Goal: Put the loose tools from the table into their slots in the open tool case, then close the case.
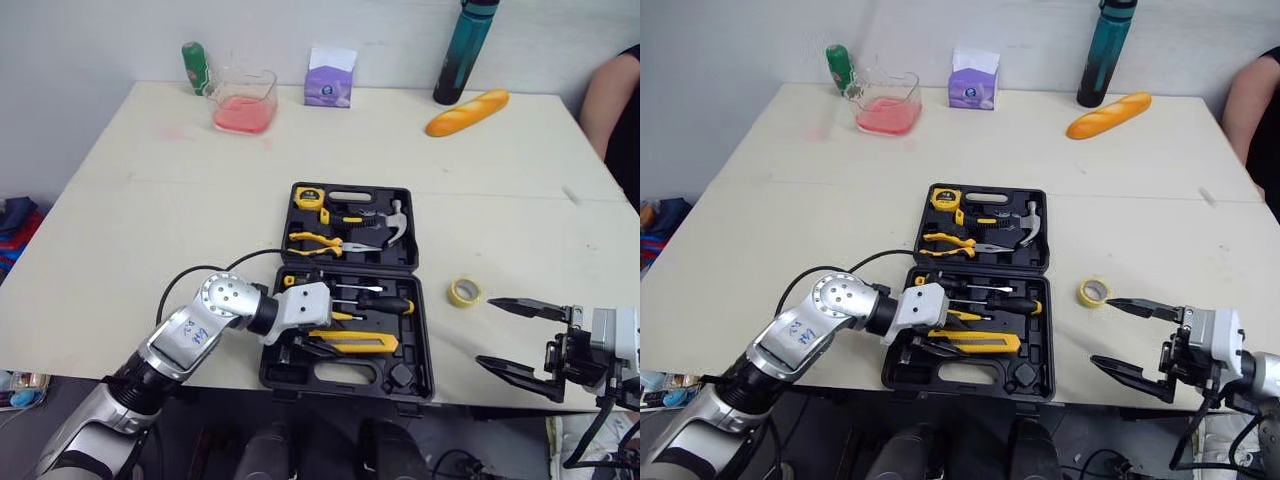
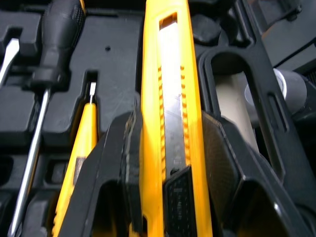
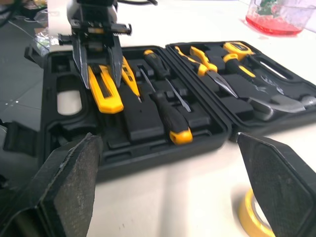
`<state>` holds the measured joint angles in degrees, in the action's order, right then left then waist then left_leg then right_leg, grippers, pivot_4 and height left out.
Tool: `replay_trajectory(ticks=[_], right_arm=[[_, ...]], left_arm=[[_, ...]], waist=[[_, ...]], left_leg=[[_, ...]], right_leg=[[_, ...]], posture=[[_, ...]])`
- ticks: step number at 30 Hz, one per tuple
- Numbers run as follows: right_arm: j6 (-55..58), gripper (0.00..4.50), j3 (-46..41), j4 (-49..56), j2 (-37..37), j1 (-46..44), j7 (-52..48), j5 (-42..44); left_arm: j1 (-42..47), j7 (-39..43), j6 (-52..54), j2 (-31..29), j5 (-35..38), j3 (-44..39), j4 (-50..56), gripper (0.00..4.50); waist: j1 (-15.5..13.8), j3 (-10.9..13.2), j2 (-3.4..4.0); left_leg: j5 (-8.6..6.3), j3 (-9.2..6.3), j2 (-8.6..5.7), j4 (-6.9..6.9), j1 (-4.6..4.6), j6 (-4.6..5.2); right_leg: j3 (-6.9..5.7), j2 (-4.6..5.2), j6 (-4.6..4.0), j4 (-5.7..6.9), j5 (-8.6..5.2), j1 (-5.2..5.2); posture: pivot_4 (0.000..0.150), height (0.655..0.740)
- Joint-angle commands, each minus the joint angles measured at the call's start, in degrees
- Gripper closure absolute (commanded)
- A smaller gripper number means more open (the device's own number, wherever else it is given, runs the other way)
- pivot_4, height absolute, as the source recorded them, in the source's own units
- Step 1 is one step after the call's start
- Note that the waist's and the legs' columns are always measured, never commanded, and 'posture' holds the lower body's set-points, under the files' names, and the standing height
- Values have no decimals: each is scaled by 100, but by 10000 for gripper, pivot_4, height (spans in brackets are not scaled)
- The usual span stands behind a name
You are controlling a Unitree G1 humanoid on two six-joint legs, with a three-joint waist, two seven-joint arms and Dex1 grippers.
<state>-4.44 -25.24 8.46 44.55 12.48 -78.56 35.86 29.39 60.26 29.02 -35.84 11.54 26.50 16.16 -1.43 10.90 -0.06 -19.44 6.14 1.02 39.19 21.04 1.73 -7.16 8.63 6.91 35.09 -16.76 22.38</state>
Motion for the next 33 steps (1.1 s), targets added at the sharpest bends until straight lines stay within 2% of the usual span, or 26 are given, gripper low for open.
replay_trajectory(ticks=[1,5,7,10,24,33], right_arm=[[-287,0,-158,-195,-19,2,-202,29],[-486,0,-229,-374,-35,103,-357,54],[-597,0,-290,-429,-53,210,-441,84],[-682,0,-346,-415,-63,353,-492,132],[-653,0,-317,-353,-59,362,-475,126],[-708,0,-346,-486,-112,329,-468,112]], left_arm=[[7,-20,59,-76,-355,183,-116,32518],[29,-30,138,-64,-312,186,-111,32518],[37,20,105,-58,-276,191,-112,22213],[13,186,-410,0,-195,122,-112,10078],[-86,511,-1132,266,137,-401,-165,10078],[-75,612,-1346,465,1330,-1658,-13,10078]], waist=[[-6,0,0],[-11,0,0],[-10,-1,1],[-6,-1,1],[-5,-1,1],[8,-1,1]], left_leg=[[1,-1,0,0,0,1],[1,-4,-1,1,1,1],[1,-5,-1,1,0,1],[1,-6,-1,1,1,1],[-1,-5,-1,4,6,1],[0,-6,0,4,5,1]], right_leg=[[-1,0,0,0,0,0],[-3,2,0,-1,0,-2],[-4,2,0,-1,0,-4],[-6,1,0,-2,0,-3],[-6,2,0,-6,0,-2],[-7,2,0,-4,0,-2]], posture=[[1500,7400],[1500,7400],[1500,7400],[1500,7400],[1500,7400],[1500,7400]])
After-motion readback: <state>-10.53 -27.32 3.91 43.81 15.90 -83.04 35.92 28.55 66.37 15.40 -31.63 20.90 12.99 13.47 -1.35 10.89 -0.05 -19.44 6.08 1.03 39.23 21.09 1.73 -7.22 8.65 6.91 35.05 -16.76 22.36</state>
